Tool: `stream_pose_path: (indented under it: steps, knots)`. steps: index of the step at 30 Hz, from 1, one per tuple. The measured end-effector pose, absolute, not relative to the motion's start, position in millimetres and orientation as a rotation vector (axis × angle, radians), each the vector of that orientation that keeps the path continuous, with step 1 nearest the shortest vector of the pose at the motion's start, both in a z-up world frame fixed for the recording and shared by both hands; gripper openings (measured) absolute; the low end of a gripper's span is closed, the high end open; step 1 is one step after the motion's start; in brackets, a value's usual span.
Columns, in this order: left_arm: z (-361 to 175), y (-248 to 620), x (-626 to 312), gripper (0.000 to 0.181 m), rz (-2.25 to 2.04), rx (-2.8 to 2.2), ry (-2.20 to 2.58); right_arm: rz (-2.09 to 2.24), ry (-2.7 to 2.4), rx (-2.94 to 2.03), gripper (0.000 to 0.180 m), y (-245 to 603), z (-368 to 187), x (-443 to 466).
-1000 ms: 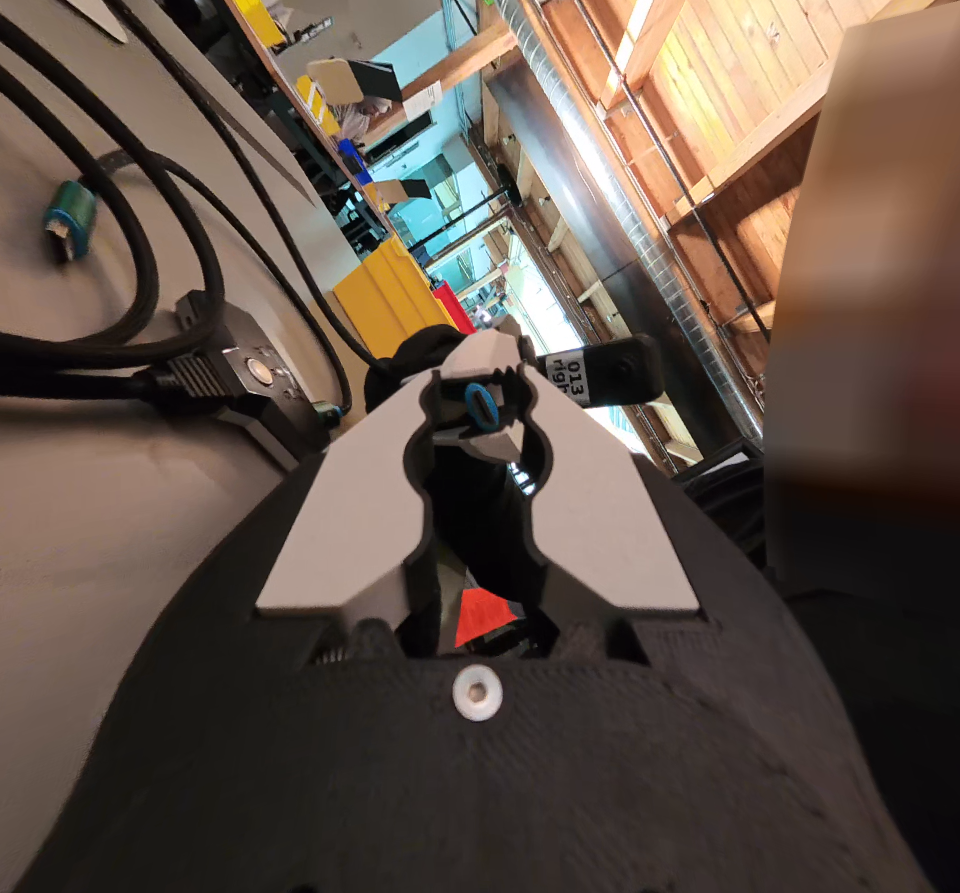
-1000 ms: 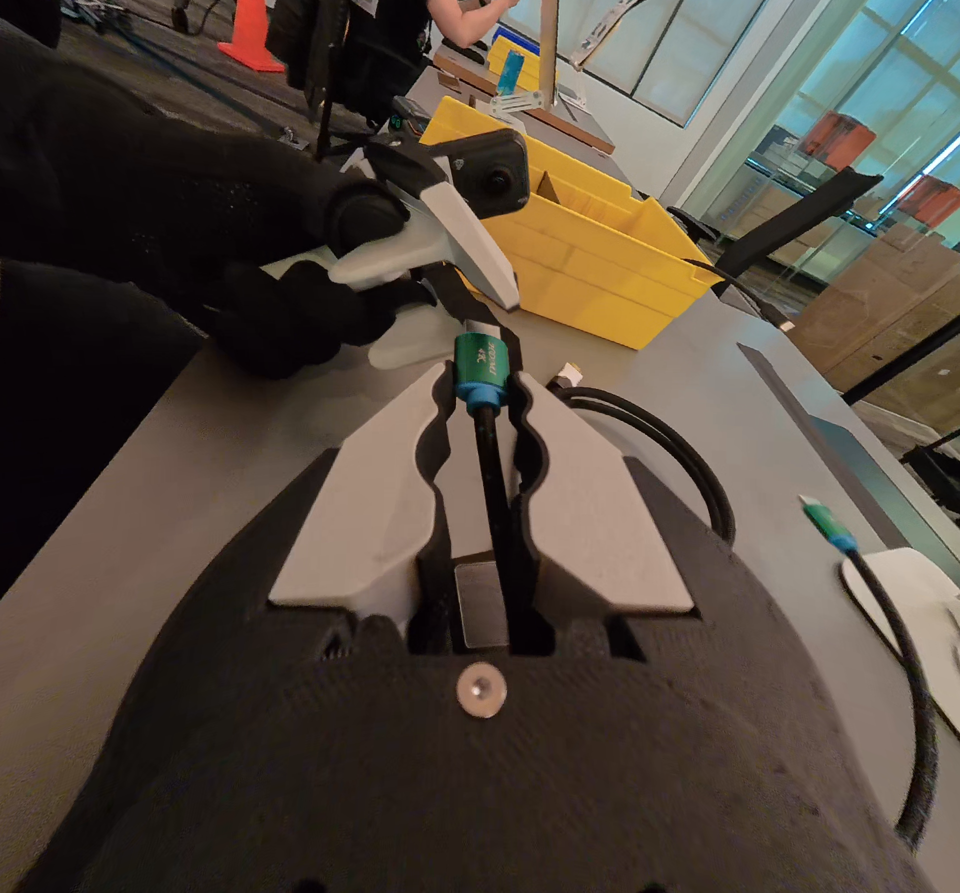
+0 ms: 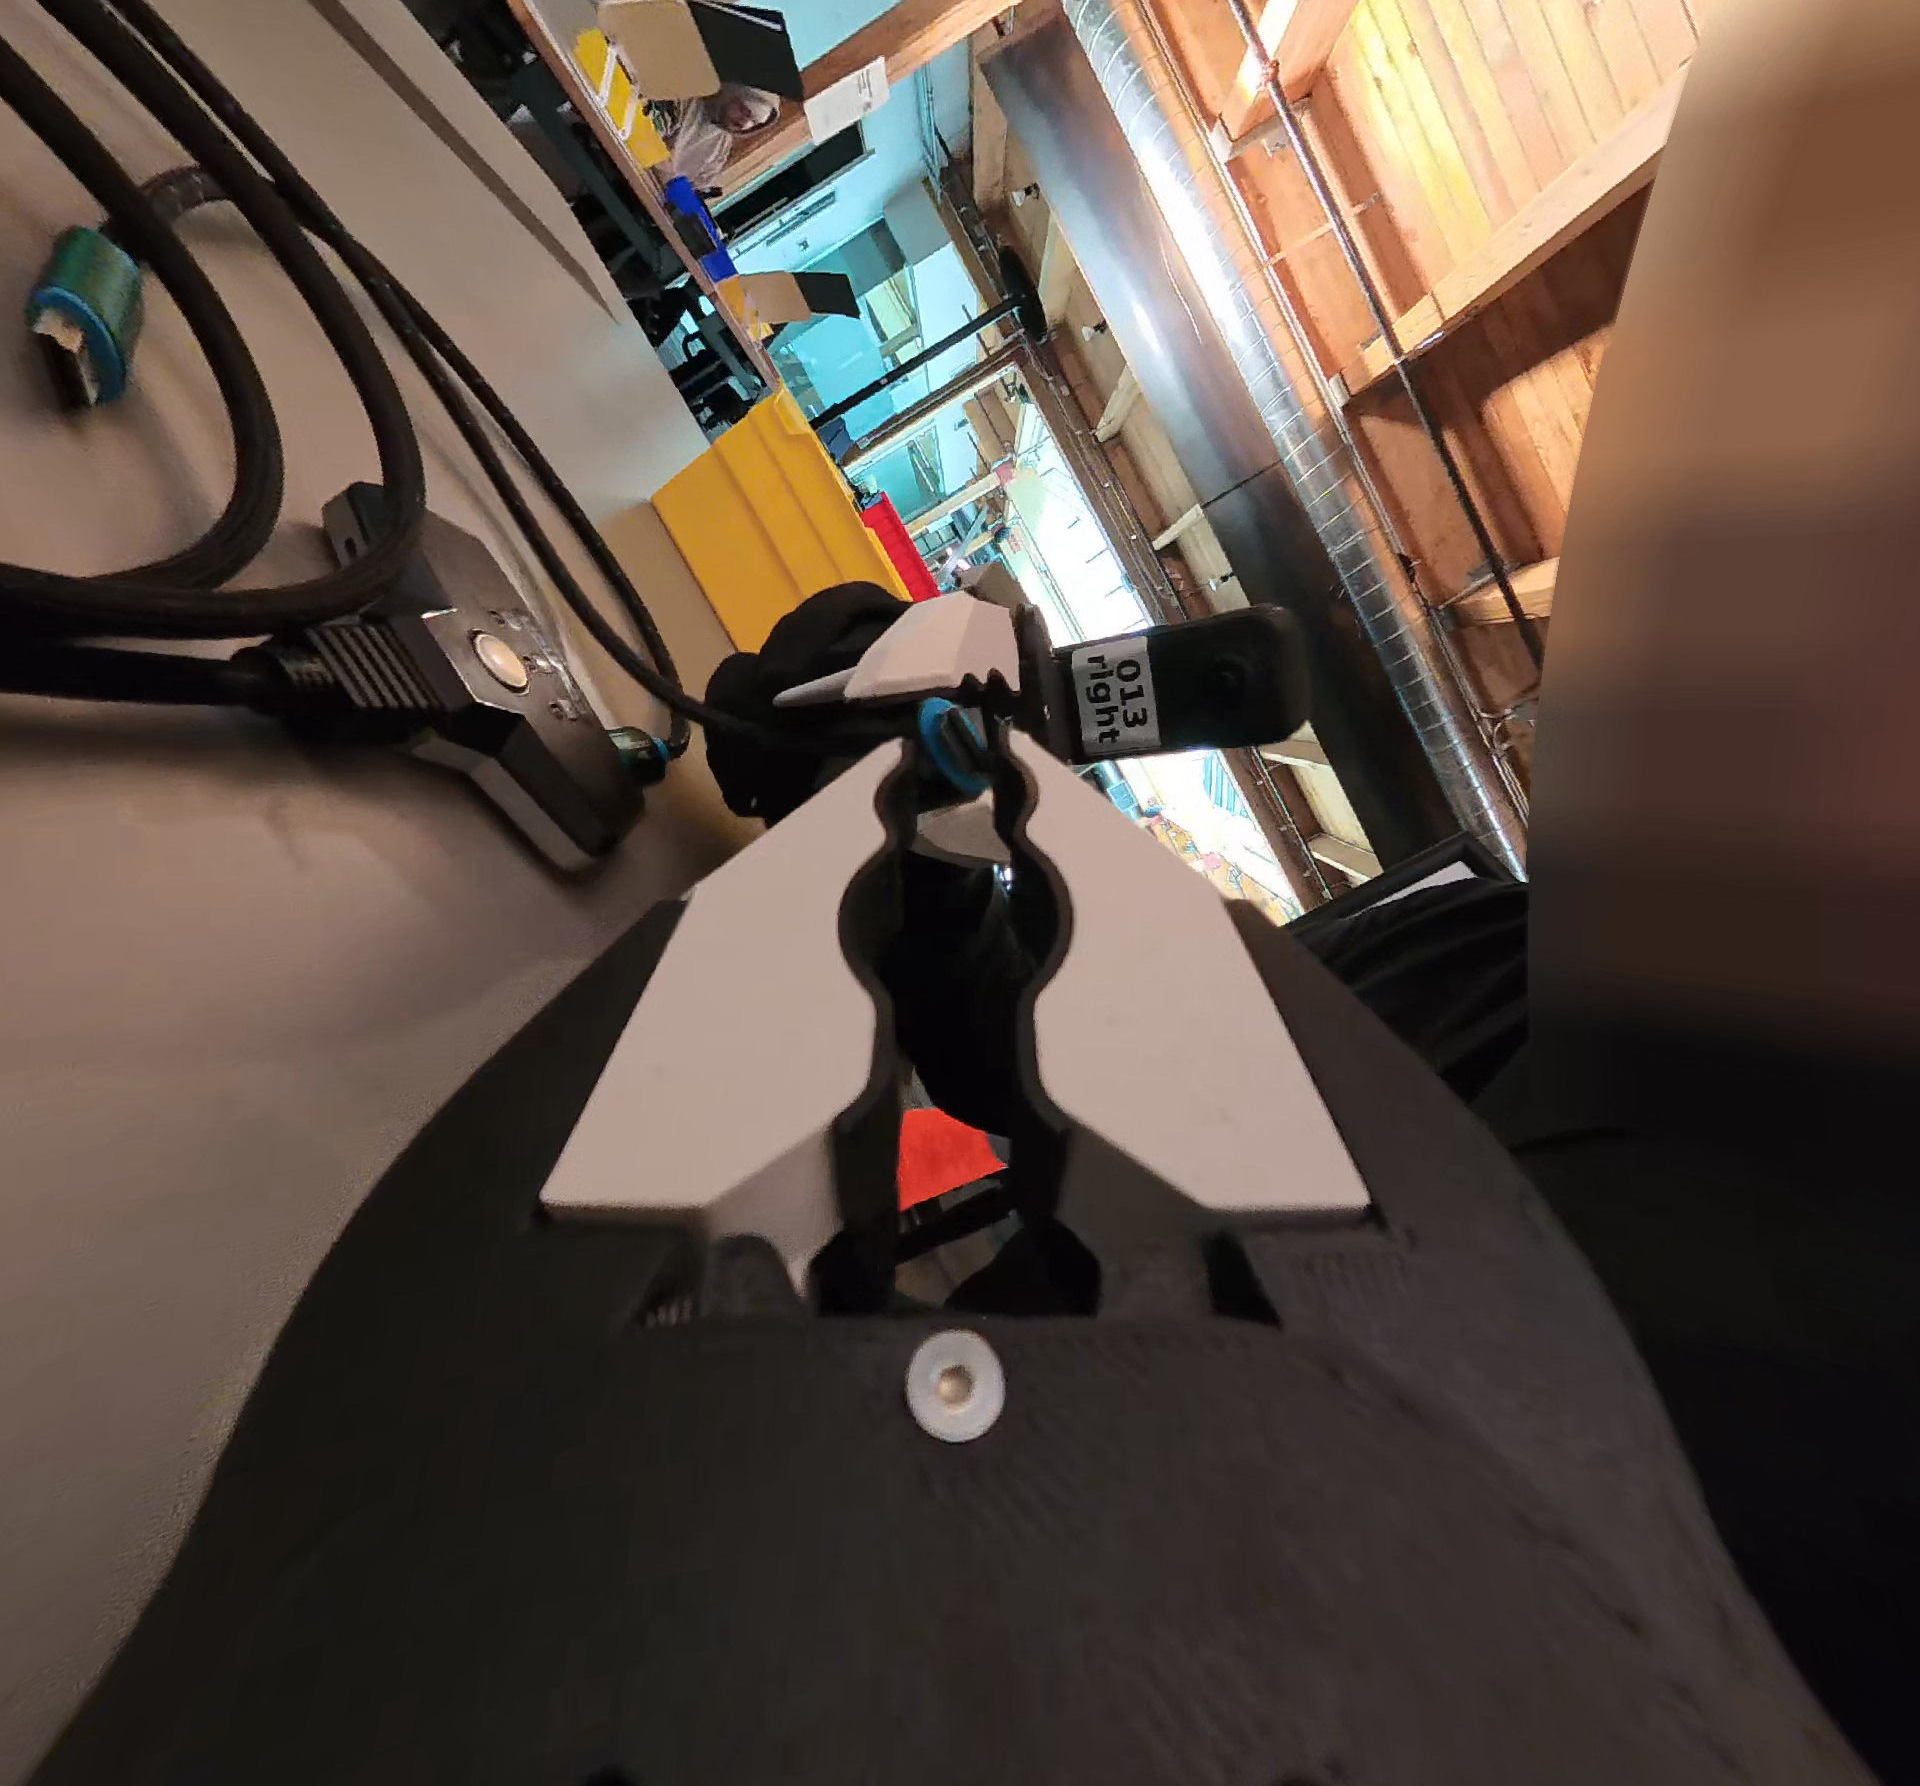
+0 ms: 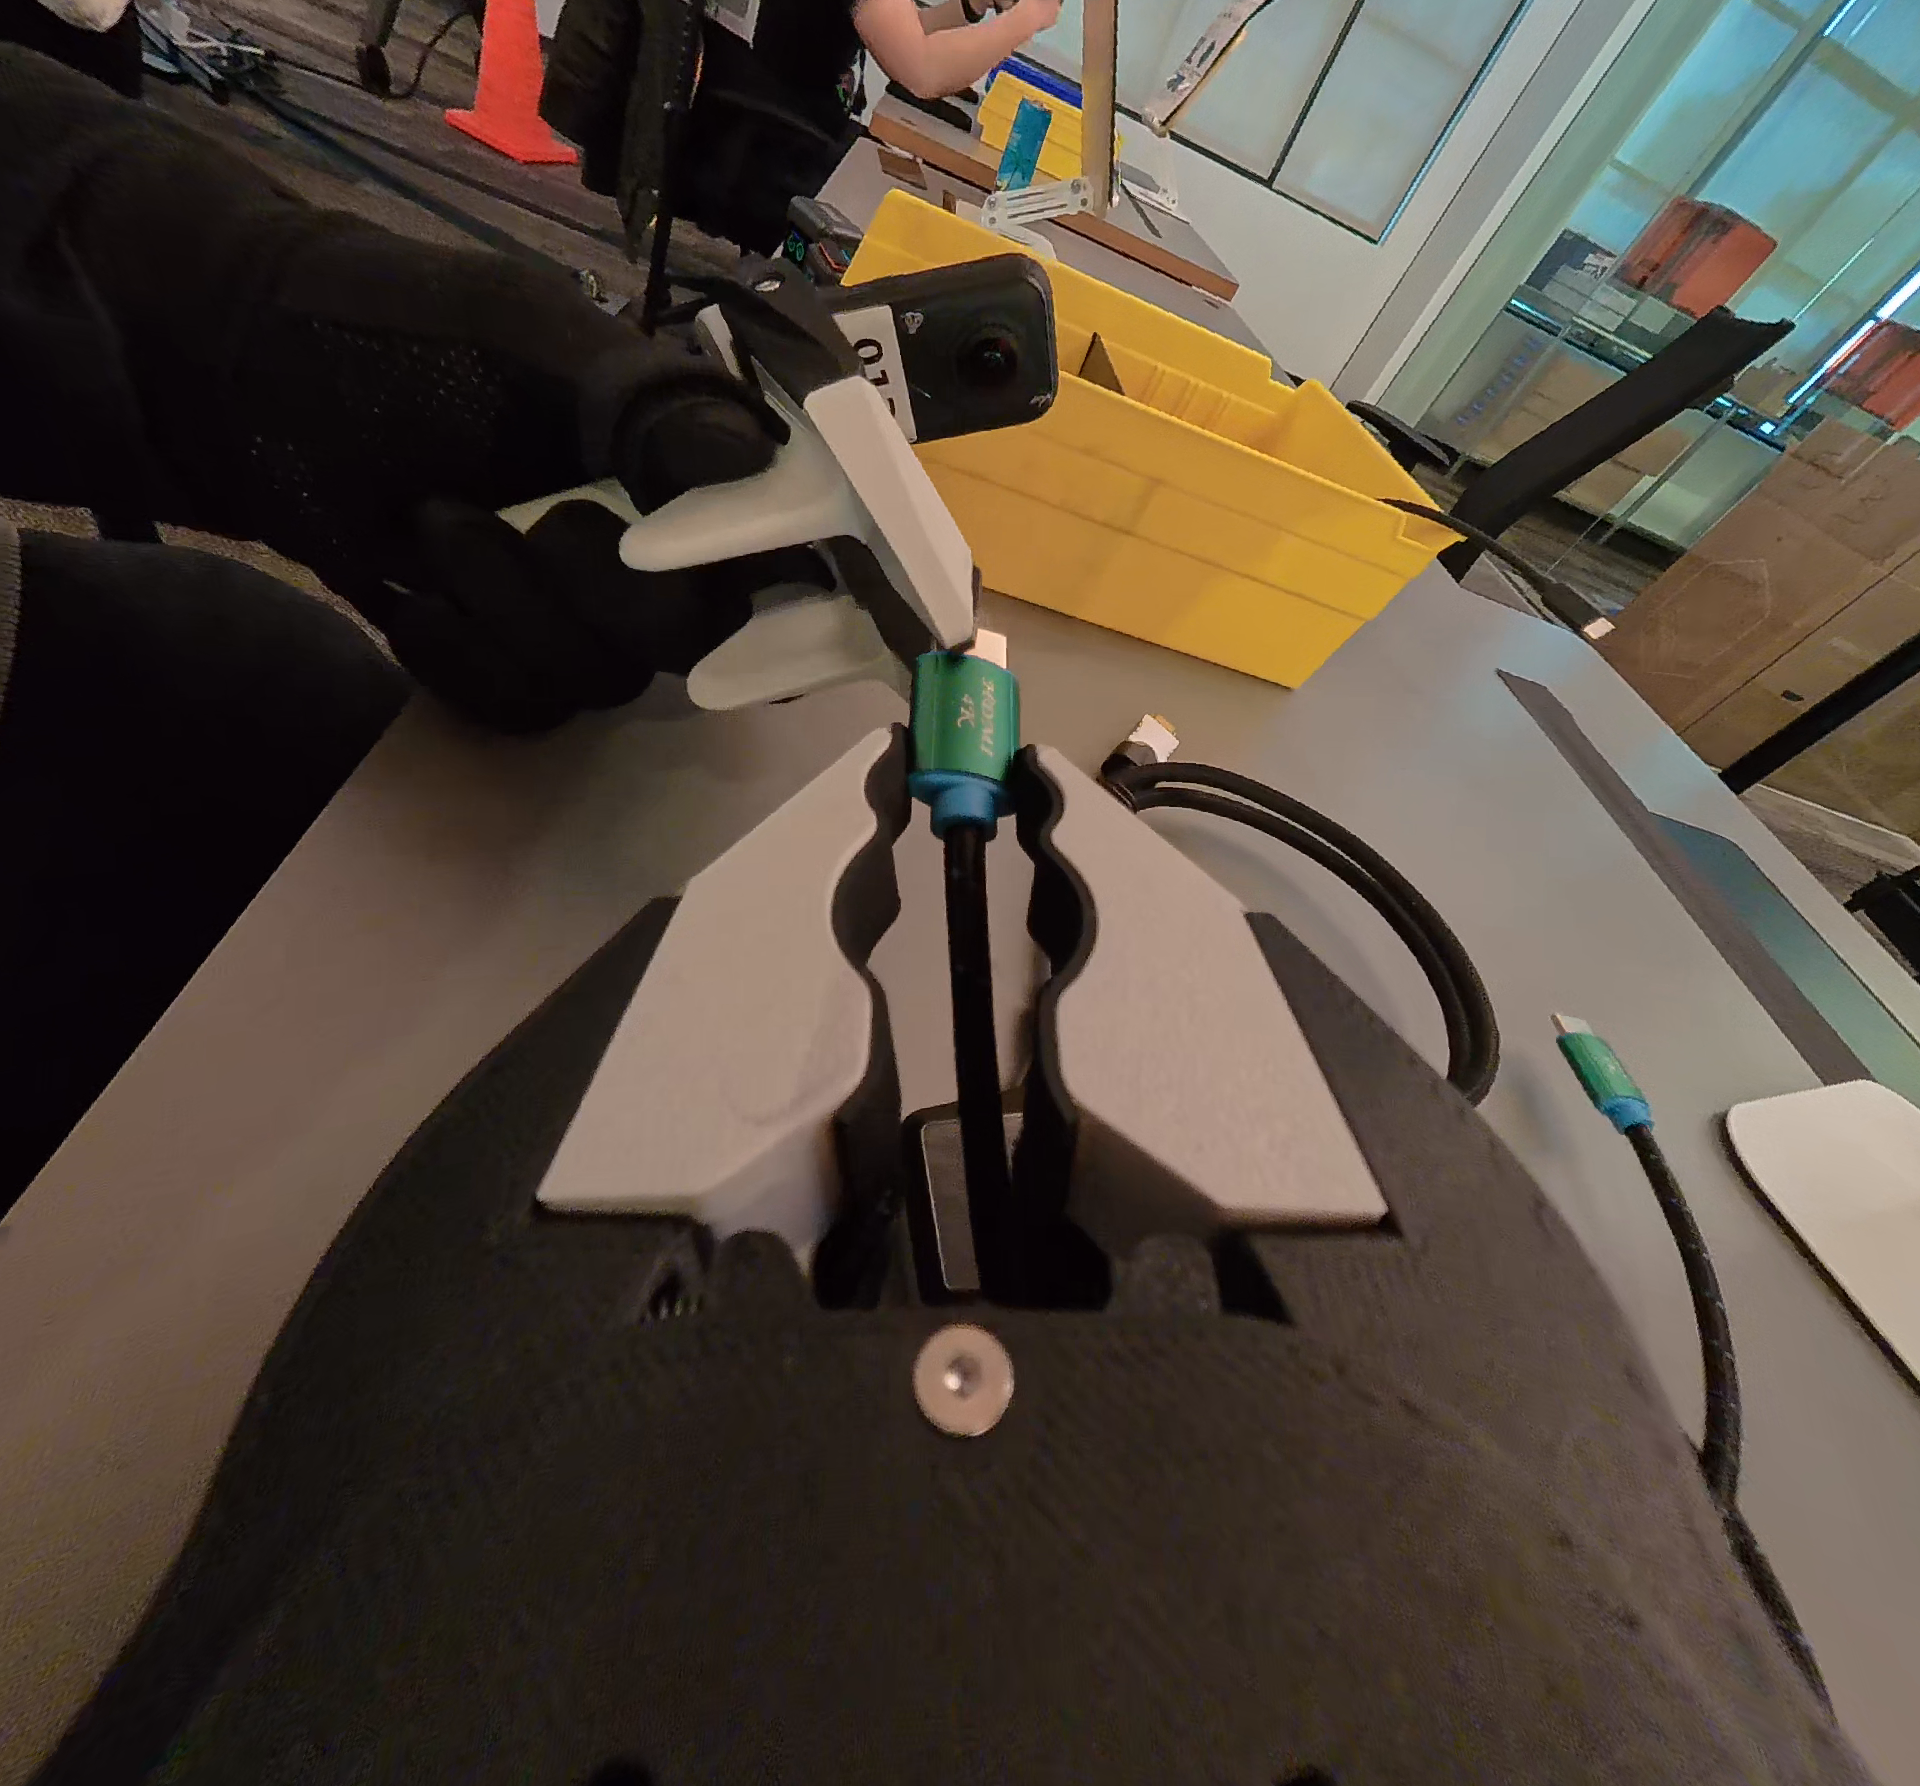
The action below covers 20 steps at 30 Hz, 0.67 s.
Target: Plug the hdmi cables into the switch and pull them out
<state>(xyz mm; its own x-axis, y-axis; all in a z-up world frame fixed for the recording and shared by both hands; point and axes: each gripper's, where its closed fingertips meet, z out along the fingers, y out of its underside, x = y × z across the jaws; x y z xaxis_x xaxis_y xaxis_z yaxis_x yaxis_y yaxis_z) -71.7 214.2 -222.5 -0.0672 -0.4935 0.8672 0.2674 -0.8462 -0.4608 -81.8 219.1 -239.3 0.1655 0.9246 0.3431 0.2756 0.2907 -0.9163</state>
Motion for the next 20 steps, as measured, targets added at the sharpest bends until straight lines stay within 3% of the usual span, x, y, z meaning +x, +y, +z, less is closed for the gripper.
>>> stream_pose_path:
  steps: [20]
  knots:
    - [-211,208,-72,0.011,-1.952,-1.604,0.320,0.889,-1.258,-1.242,0.019,214,-226,-85]
